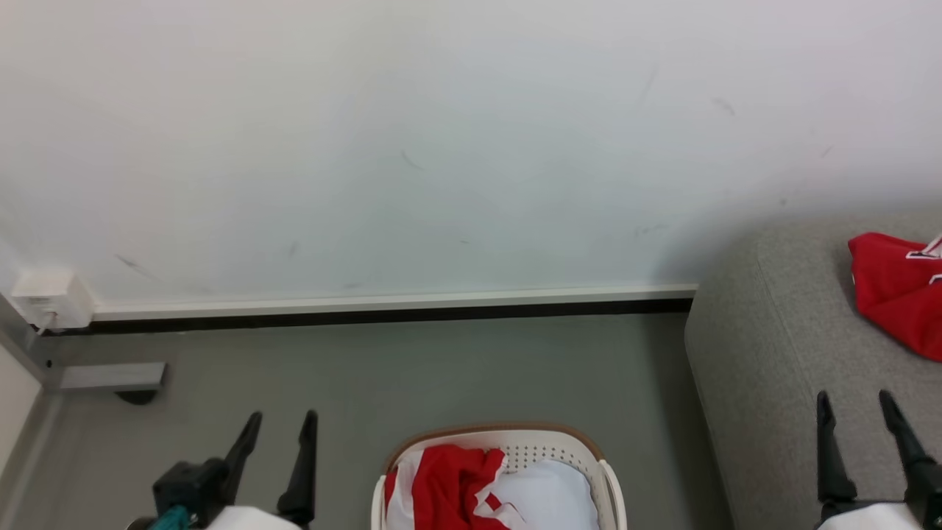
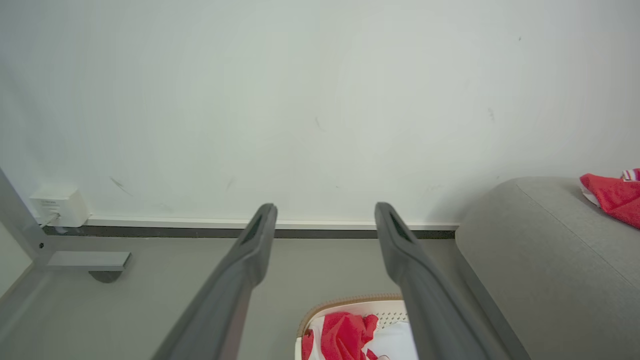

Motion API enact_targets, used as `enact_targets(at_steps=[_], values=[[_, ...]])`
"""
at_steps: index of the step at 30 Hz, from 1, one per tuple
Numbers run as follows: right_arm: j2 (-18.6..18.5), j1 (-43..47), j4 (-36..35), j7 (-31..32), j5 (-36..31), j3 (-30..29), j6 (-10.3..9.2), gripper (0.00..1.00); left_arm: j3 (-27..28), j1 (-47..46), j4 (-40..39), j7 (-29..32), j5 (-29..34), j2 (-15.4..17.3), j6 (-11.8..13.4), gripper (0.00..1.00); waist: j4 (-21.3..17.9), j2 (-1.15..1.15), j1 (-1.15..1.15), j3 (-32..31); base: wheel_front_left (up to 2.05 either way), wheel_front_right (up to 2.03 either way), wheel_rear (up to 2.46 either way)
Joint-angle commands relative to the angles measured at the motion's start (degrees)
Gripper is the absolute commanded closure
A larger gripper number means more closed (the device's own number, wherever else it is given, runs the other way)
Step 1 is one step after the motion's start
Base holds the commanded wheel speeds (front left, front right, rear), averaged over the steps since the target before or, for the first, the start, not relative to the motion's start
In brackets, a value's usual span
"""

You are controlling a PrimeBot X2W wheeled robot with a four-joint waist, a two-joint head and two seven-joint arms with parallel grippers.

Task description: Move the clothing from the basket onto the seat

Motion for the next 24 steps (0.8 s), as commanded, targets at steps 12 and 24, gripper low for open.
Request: enact_targets(at_steps=[12,24], values=[[-0.2,6.5,3.0,-0.2,4.5,6.0,-0.14,0.0,9.5,9.1,1.3,0.0,7.1,-4.7,-4.3,0.0,1.8,0.0,0.02,-3.3,0.0,0.0,0.0],[-0.2,7.3,3.8,-0.2,4.8,7.6,-0.14,0.0,14.6,10.3,3.1,0.0,11.7,-8.7,-8.4,0.0,1.6,0.0,0.02,-4.0,0.0,0.0,0.0]])
